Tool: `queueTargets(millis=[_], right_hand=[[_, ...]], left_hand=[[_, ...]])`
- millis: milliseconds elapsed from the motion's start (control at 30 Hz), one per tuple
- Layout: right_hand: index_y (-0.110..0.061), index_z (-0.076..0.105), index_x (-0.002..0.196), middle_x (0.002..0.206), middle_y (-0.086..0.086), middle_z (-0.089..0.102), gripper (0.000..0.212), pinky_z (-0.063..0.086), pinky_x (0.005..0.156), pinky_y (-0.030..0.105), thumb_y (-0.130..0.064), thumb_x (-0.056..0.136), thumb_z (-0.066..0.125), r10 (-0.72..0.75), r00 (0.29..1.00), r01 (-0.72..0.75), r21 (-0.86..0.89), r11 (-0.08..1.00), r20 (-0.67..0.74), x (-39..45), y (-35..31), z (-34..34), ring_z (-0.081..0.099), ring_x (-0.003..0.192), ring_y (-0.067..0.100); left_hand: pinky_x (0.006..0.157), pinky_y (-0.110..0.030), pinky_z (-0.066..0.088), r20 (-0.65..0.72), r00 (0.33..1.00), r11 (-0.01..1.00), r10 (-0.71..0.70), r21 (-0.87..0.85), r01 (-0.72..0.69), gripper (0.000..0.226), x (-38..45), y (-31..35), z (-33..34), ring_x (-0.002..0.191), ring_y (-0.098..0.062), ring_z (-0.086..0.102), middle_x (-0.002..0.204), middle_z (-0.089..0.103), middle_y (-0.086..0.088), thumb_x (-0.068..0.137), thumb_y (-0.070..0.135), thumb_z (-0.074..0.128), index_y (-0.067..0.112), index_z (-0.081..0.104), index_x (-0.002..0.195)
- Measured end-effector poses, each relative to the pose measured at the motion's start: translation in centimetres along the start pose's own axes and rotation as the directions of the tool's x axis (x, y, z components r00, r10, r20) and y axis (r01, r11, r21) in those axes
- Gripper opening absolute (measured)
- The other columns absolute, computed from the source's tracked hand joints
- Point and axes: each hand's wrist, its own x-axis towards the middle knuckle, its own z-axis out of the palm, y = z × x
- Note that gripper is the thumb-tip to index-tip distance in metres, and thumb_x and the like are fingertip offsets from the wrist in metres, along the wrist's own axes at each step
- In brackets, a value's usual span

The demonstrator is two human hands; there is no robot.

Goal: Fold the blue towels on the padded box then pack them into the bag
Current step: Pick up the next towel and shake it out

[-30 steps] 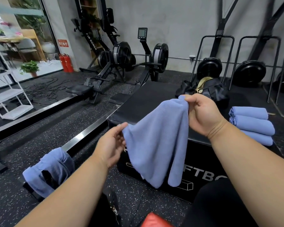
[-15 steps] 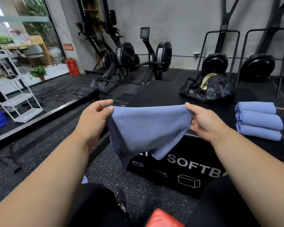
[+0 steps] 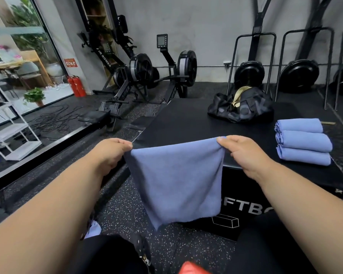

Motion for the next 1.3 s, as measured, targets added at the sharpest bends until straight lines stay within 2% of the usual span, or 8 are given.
queueTargets(millis=[100,200,467,633,833,967,1200,1300], right_hand=[[-0.015,0.068,0.081,0.068,-0.002,0.063,0.027,0.038,0.055,0.022,-0.034,0.101,0.067,0.046,0.999,-0.045,-0.053,0.998,0.008,3.0,-0.9,-0.4,0.052,0.059,0.011],[-0.019,0.070,0.102,0.095,0.004,0.079,0.017,0.056,0.075,0.027,-0.035,0.103,0.065,0.102,0.995,-0.102,0.100,0.990,0.009,7.4,-3.9,-0.6,0.071,0.077,0.015],[-0.022,0.068,0.116,0.113,0.003,0.077,0.022,0.058,0.092,0.033,-0.040,0.105,0.061,-0.111,0.986,0.147,0.331,0.932,-0.124,14.6,-16.6,-4.5,0.076,0.102,0.018],[-0.016,0.070,0.102,0.100,0.009,0.077,0.010,0.059,0.069,0.025,-0.025,0.101,0.066,0.002,0.977,0.042,0.201,0.979,-0.213,13.3,-8.2,-4.4,0.076,0.077,0.017],[-0.015,0.066,0.075,0.073,0.006,0.063,0.015,0.049,0.063,0.024,-0.016,0.088,0.074,0.322,0.940,-0.330,-0.055,0.942,-0.114,7.5,10.3,-1.3,0.060,0.064,0.013],[-0.022,0.061,0.068,0.066,-0.002,0.056,0.020,0.041,0.067,0.033,-0.028,0.080,0.075,0.325,0.941,-0.337,-0.156,0.929,-0.095,6.3,13.5,-1.3,0.052,0.070,0.016],[0.001,0.061,0.082,0.074,-0.002,0.056,0.031,0.038,0.062,0.031,-0.028,0.092,0.069,0.305,0.937,-0.324,-0.097,0.941,-0.168,6.6,12.7,-1.5,0.050,0.071,0.015],[-0.002,0.060,0.077,0.066,-0.004,0.056,0.029,0.039,0.063,0.032,-0.029,0.086,0.067,0.260,0.942,-0.299,-0.180,0.937,-0.210,7.9,12.3,-1.5,0.047,0.064,0.014]], left_hand=[[0.045,-0.019,0.033,-0.006,1.000,0.999,-0.028,0.017,0.028,0.018,2.6,2.7,1.3,0.054,-0.013,0.051,0.077,0.061,-0.009,0.101,0.007,0.063,0.015,0.069,0.086],[0.041,-0.016,0.048,-0.008,1.000,0.991,0.008,-0.135,-0.009,0.019,5.2,7.7,3.2,0.059,-0.012,0.058,0.080,0.058,-0.007,0.102,0.000,0.055,0.011,0.063,0.090],[0.065,-0.019,0.052,-0.123,0.942,0.796,0.313,-0.507,-0.331,0.014,7.8,21.5,3.7,0.068,-0.010,0.061,0.081,0.059,-0.004,0.101,0.007,0.057,0.014,0.061,0.090],[0.053,-0.031,0.031,0.055,0.913,0.914,0.403,-0.078,-0.399,0.020,8.7,12.4,6.0,0.054,-0.016,0.042,0.062,0.048,-0.003,0.084,0.024,0.064,0.017,0.056,0.067],[0.048,-0.029,0.012,0.277,0.960,0.998,0.032,-0.067,-0.014,0.018,9.7,-6.6,13.5,0.061,-0.016,0.023,0.070,0.036,-0.006,0.066,0.021,0.073,0.010,0.067,0.080],[0.045,-0.015,0.030,0.247,0.969,0.993,-0.017,-0.107,0.045,0.019,9.1,-9.6,14.6,0.054,-0.010,0.037,0.062,0.051,0.001,0.093,-0.007,0.062,0.005,0.072,0.081],[0.084,-0.038,0.056,0.120,0.992,0.968,-0.048,-0.240,0.076,0.021,9.5,-9.2,13.2,0.082,-0.019,0.068,0.097,0.079,-0.015,0.099,-0.002,0.064,0.013,0.079,0.093],[0.073,-0.031,0.053,0.049,0.999,0.989,-0.024,-0.147,0.031,0.016,11.0,-10.0,12.8,0.077,-0.017,0.065,0.089,0.076,-0.007,0.097,0.003,0.070,0.013,0.072,0.109]])
